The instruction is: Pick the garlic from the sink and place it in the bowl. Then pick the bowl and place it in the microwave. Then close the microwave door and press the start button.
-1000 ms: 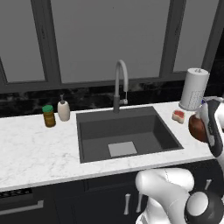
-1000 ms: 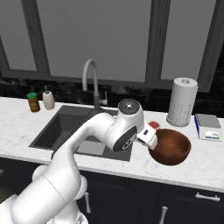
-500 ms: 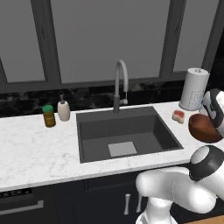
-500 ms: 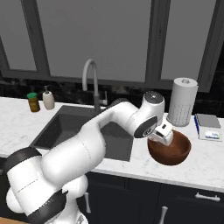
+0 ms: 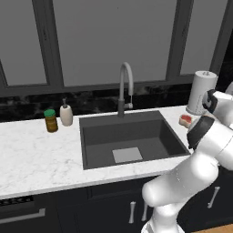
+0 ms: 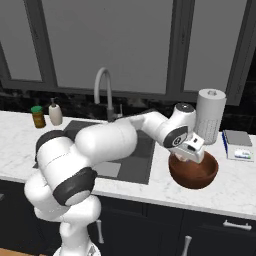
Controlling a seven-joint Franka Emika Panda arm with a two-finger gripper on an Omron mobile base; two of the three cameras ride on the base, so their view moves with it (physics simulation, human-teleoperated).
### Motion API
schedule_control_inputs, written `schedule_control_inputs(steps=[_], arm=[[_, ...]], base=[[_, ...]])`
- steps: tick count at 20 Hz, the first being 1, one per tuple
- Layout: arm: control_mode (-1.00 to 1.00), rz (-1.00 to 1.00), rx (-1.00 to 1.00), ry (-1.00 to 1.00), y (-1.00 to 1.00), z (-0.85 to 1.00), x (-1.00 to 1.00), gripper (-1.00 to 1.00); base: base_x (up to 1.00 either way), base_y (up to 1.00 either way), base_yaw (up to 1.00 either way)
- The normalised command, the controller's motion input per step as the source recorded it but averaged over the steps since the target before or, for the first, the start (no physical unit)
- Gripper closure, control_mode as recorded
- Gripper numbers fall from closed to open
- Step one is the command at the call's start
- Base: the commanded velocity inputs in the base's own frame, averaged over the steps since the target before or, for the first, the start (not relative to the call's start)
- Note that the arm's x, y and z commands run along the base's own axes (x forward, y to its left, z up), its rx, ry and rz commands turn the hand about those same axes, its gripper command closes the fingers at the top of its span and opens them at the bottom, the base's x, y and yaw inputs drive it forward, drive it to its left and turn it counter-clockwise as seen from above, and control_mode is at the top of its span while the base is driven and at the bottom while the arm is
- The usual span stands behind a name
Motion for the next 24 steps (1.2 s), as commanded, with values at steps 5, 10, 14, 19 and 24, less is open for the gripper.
schedule_control_inputs(steps=[5, 10, 14, 19, 24], arm=[[-1.0, 0.07, 0.04, 0.05, -0.38, -0.28, 0.28, 1.0], [-1.0, 0.06, 0.0, 0.06, -0.01, -0.52, 0.09, 1.0], [-1.0, 0.03, 0.0, 0.11, 0.0, -0.34, 0.19, 1.0], [-1.0, 0.0, 0.0, 0.15, 0.01, -0.27, 0.17, 1.0], [-1.0, 0.0, 0.0, 0.13, 0.09, -0.43, 0.16, -1.0]], base=[[0.0, 0.0, 0.0], [0.0, 0.0, 0.0], [0.0, 0.0, 0.0], [0.0, 0.0, 0.0], [0.0, 0.0, 0.0]])
